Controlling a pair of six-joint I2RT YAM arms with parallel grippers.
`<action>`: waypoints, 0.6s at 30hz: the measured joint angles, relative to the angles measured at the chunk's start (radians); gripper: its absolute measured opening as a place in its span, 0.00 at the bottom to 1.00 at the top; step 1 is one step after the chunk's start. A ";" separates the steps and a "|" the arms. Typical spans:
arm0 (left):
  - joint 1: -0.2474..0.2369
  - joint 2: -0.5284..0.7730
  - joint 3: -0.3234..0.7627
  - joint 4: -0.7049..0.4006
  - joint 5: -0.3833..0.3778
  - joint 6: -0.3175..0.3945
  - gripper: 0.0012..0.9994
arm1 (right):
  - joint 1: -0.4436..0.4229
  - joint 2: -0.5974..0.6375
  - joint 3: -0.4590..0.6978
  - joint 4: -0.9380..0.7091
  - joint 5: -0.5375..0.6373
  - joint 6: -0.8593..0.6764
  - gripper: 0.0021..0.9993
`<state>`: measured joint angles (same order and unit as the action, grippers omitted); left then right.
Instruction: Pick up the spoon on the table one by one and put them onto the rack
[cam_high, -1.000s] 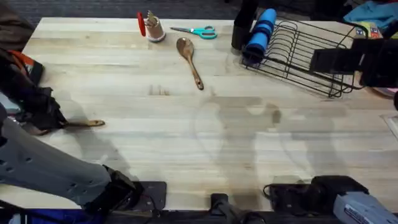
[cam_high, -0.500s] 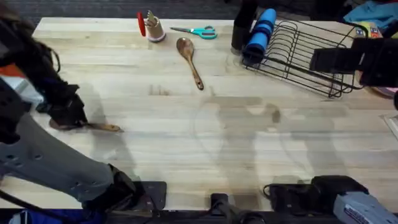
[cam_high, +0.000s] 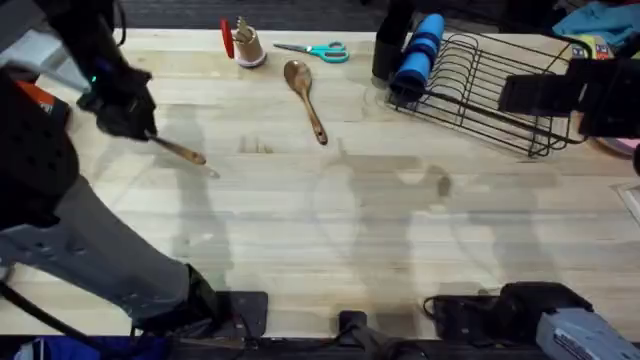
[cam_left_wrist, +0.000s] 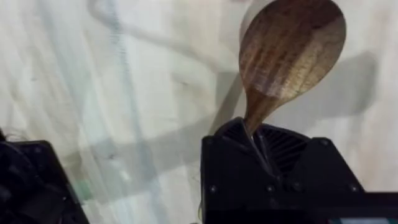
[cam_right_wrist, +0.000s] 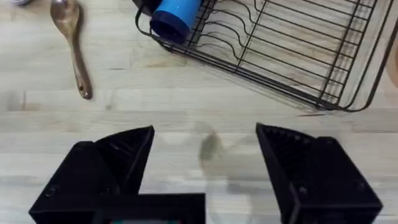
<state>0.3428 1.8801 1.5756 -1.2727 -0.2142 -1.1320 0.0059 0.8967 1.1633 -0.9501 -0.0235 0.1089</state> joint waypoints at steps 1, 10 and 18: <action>-0.020 0.000 0.021 -0.004 0.000 0.000 0.04 | 0.000 0.000 0.000 0.000 0.000 0.000 0.99; -0.223 0.000 0.182 0.001 -0.019 0.030 0.04 | 0.000 0.000 0.000 0.000 0.000 0.000 0.99; -0.413 0.000 0.228 0.100 -0.023 0.044 0.04 | 0.000 0.000 0.000 0.000 0.000 0.000 0.99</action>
<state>-0.0705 1.8802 1.8038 -1.1725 -0.2372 -1.0878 0.0059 0.8967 1.1633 -0.9498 -0.0237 0.1089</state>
